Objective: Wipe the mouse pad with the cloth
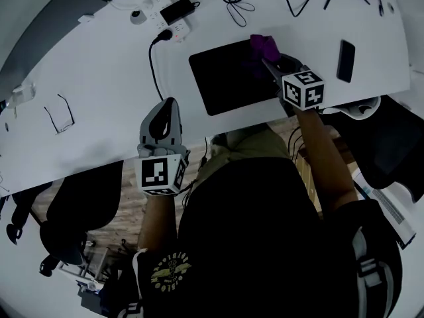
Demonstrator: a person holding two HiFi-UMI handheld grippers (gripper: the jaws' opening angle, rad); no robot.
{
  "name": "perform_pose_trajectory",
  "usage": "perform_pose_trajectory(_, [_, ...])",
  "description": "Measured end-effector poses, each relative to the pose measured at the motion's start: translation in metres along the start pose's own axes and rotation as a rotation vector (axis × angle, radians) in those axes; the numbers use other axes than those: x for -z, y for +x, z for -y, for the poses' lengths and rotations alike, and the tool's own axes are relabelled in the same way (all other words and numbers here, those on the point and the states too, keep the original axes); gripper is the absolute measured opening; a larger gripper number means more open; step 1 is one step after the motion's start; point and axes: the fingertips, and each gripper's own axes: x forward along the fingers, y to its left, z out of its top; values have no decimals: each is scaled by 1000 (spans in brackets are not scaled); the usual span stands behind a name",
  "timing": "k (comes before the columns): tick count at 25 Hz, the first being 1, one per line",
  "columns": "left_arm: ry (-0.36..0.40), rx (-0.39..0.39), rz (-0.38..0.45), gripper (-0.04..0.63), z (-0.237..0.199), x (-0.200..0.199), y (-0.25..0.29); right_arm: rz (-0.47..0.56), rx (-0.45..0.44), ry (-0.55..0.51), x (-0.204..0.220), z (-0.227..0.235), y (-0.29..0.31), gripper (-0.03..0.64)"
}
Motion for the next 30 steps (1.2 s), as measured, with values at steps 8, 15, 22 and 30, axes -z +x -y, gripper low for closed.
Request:
perform_pose_trajectory(8, [-3, -49, 14, 2, -10, 7, -39, -21, -300, -26, 14, -146, 17, 114])
perform_pose_trajectory(15, [-3, -92, -1, 3, -28, 23, -69, -112, -385, -9, 52, -199, 50, 114])
perform_pose_trajectory(22, [-1, -104, 12, 2, -34, 19, -70, -179, -349, -27, 83, -183, 62, 114])
perform_pose_trajectory(30, [6, -42, 5, 2, -16, 14, -42, -173, -189, 21, 85, -97, 36, 114])
